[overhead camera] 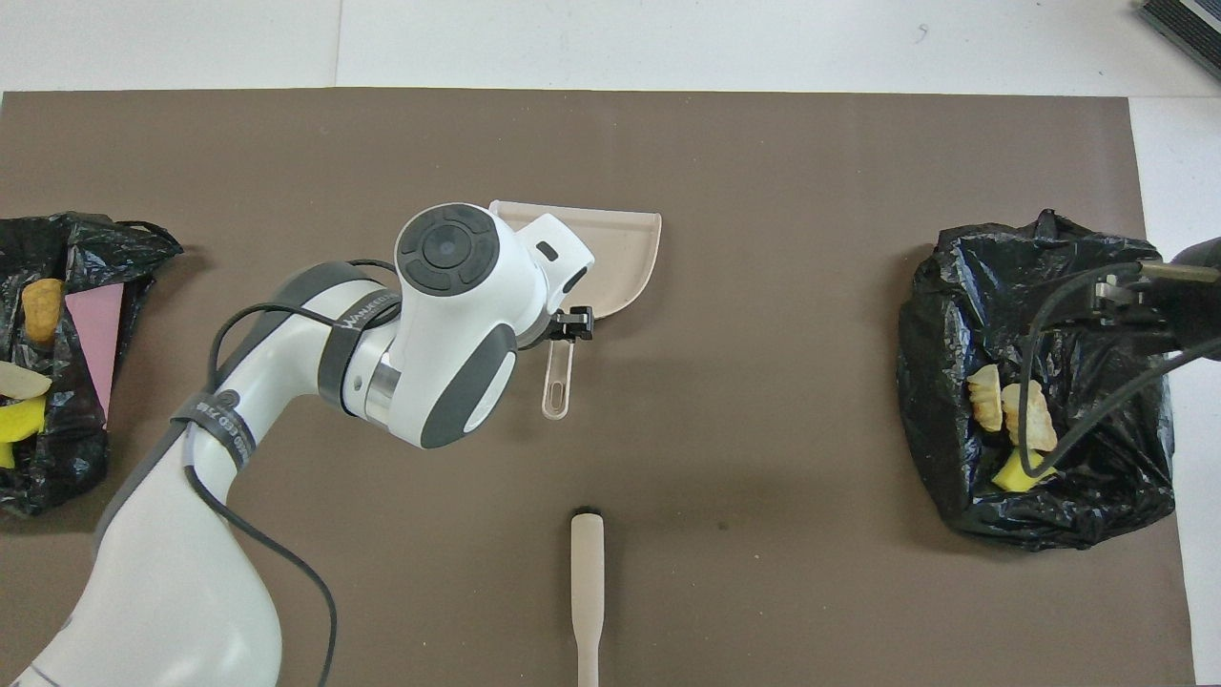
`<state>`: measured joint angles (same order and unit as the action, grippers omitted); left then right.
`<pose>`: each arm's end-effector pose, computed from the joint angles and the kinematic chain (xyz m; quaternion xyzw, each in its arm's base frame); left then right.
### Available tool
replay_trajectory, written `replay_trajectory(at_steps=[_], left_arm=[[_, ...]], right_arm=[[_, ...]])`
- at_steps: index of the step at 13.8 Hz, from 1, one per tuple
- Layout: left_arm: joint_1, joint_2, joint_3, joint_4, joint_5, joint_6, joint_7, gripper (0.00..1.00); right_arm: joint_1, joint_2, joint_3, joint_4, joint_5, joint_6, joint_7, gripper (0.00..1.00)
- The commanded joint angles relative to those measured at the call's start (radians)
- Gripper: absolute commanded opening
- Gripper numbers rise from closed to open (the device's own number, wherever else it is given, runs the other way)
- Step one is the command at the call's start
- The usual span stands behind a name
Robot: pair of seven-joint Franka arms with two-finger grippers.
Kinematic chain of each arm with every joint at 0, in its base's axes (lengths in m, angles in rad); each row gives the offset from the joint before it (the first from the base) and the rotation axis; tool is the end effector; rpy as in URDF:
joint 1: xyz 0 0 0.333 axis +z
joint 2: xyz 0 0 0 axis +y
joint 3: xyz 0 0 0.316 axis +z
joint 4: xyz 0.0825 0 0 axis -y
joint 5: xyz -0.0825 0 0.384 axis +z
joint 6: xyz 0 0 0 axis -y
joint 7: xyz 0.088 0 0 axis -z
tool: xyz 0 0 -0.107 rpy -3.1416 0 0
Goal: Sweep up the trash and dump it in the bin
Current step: 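Bring the empty dustpan back and set it on the table with the left gripper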
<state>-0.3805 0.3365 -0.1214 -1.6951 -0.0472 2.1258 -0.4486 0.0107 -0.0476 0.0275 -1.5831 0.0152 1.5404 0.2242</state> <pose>0.5815 -0.3129 0.4105 0.9980 -0.0108 0.0243 0.0580 0.5363 0.0226 0.6420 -0.9957 0.0926 -0.0015 0.0072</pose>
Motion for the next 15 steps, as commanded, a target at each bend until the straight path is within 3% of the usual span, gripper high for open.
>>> replay_trajectory(at_steps=[1,5,10,15], left_arm=[[0.083,-0.045,-0.003,0.006,-0.002,-0.038,0.046,1.00],[0.218,-0.089,-0.003,0.034,-0.002,-0.119,0.209,1.00],[0.383,-0.214,-0.003,0.020,-0.005,-0.254,0.411,1.00],[0.428,-0.284,0.002,0.031,0.015,-0.369,0.496,1.00]], right_arm=[[-0.001,-0.017,-0.006,-0.020,0.005,0.010,-0.026,1.00],[-0.001,-0.017,-0.006,-0.020,0.005,0.010,-0.025,1.00],[-0.003,-0.017,-0.006,-0.018,0.005,0.012,-0.023,1.00],[-0.005,-0.011,-0.006,-0.003,0.006,0.013,-0.036,1.00]])
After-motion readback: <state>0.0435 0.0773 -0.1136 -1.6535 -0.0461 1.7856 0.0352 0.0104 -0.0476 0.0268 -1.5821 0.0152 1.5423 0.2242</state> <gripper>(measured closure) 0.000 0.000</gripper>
